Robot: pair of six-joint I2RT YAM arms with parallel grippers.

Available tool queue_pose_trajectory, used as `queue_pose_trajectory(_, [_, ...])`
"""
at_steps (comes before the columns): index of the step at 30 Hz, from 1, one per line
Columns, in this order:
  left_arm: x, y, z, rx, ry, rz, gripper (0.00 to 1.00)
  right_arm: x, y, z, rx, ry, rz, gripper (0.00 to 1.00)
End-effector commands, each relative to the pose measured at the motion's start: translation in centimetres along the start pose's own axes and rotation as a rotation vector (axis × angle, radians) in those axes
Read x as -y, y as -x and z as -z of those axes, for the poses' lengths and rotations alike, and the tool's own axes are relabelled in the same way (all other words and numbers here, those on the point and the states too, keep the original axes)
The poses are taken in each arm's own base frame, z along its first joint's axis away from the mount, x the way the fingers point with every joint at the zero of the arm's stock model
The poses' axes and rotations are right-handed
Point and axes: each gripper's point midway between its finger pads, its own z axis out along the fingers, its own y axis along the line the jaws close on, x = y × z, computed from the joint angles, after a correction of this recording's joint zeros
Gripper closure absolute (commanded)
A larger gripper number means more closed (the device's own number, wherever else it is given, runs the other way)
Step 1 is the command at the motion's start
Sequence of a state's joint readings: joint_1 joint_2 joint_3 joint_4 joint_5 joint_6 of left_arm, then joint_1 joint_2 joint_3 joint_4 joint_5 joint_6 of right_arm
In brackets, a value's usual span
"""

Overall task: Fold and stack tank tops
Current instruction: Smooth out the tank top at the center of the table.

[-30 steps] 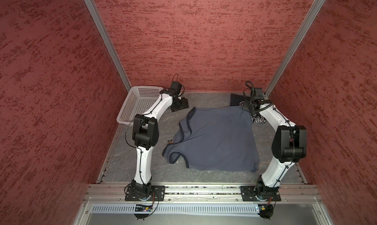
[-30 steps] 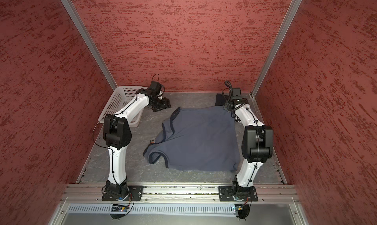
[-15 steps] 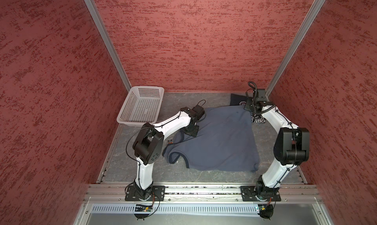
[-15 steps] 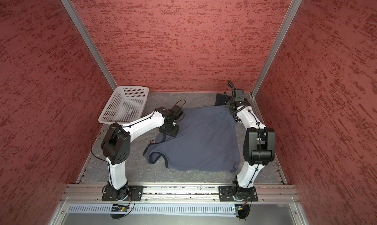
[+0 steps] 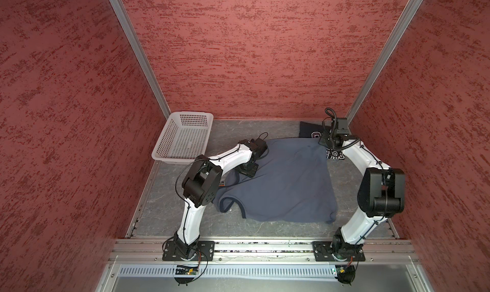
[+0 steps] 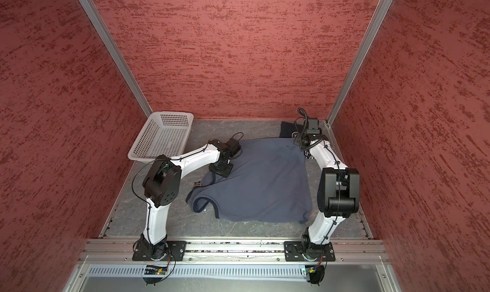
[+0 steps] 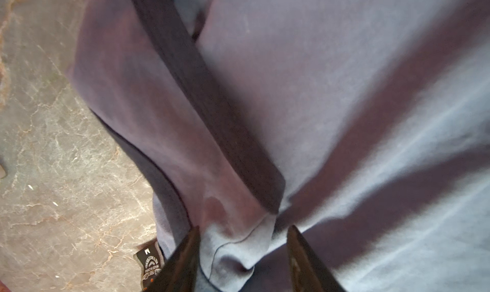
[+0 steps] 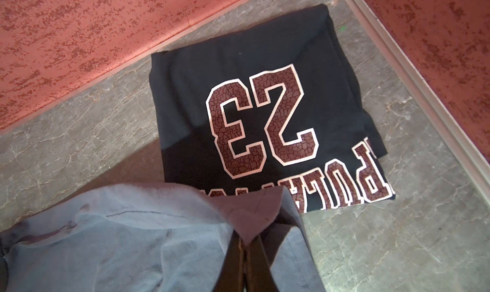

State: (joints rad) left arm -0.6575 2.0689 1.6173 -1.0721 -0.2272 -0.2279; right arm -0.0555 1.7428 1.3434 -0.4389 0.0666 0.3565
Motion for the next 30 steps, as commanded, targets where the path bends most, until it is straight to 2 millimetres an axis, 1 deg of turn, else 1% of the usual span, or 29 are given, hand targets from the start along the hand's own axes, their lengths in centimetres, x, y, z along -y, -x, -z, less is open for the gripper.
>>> queue_pose_trajectory(1, [-1.0,1.4,-0.7,0.023,0.023,0.033,0.59,-0.4,1.0,0.8,0.034,0.036,-0.023,1.00])
queue_pose_trajectory(2, [-1.3,1.6,-0.7,0.029,0.027,0.043,0.64,-0.4,1.0,0.9,0.036,0.036,-0.024,1.00])
queue_pose_trajectory(5, [-2.5,2.7,-0.1,0.073,0.016,0.092,0.83,-0.1,1.1,1.0,0.039,0.028,-0.027,1.00])
queue_pose_trajectory(7, [-3.9,3.7,0.8,0.115,0.004,0.148,0.96,0.1,1.2,1.0,0.038,0.025,-0.030,1.00])
queue_pose_trajectory(8, [-4.5,4.2,1.4,0.135,-0.005,0.173,0.99,0.1,1.2,1.0,0.037,0.024,-0.033,1.00])
queue_pose_trajectory(12, [-8.3,6.6,4.4,0.252,-0.079,0.325,1.00,0.3,1.3,0.8,0.035,0.024,-0.036,1.00])
queue_pose_trajectory(14, [-10.8,7.7,5.8,0.312,-0.101,0.420,1.00,0.3,1.4,0.7,0.029,0.024,-0.038,1.00])
queue_pose_trajectory(15, [-12.4,8.2,6.3,0.336,-0.103,0.477,1.00,0.3,1.4,0.6,0.026,0.021,-0.040,1.00])
queue_pose_trajectory(18, [-16.4,8.8,6.6,0.356,-0.089,0.617,1.00,0.5,1.8,0.4,0.023,0.016,-0.048,1.00])
queue_pose_trajectory(20, [-17.8,8.9,5.9,0.337,-0.085,0.666,1.00,0.5,1.8,0.1,0.017,0.014,-0.050,1.00])
queue_pose_trajectory(22, [-18.2,8.9,5.0,0.304,-0.082,0.675,0.96,0.5,1.8,-0.1,0.008,0.014,-0.049,1.00])
queue_pose_trajectory(24, [-17.9,8.9,4.3,0.279,-0.077,0.667,0.85,0.5,1.8,-0.4,0.003,0.010,-0.048,1.00])
queue_pose_trajectory(26, [-17.6,8.6,3.7,0.251,-0.073,0.672,0.78,0.7,1.8,-0.6,-0.001,0.000,-0.049,1.00])
queue_pose_trajectory(28, [-17.6,8.5,3.6,0.244,-0.067,0.681,0.68,1.0,1.8,-0.8,-0.004,-0.016,-0.052,1.00])
queue_pose_trajectory(30, [-17.8,8.4,4.1,0.257,-0.045,0.680,0.57,1.2,2.0,-0.9,-0.005,-0.024,-0.054,1.00])
